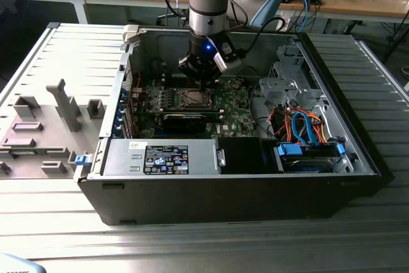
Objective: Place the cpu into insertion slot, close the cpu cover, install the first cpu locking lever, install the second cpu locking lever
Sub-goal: 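Install the first cpu locking lever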
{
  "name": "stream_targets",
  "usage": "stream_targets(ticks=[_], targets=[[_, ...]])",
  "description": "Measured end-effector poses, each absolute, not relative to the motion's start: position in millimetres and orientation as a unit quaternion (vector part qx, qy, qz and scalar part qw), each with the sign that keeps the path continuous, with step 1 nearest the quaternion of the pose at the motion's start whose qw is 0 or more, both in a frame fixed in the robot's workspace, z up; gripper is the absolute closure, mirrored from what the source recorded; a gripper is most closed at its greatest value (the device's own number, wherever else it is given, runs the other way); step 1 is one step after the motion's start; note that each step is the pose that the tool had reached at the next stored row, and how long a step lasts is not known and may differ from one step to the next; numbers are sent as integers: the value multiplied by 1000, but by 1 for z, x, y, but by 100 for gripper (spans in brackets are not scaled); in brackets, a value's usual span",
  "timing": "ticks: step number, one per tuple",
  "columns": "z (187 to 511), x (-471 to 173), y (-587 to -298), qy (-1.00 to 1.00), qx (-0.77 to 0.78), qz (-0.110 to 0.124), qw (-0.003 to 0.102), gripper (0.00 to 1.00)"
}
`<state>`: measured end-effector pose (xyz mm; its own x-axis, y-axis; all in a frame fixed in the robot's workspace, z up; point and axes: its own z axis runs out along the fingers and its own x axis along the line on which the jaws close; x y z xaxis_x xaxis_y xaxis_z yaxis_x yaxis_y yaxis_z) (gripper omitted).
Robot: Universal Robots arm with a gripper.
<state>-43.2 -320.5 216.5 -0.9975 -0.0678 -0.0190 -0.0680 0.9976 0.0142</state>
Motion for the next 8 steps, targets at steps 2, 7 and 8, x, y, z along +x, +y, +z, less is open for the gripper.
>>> stream_targets(ticks=[2, 7, 8], targets=[[217, -43, -321, 999, -34, 7, 9, 89], [222, -43, -322, 999, -34, 7, 9, 89], [224, -43, -323, 999, -34, 7, 9, 89]])
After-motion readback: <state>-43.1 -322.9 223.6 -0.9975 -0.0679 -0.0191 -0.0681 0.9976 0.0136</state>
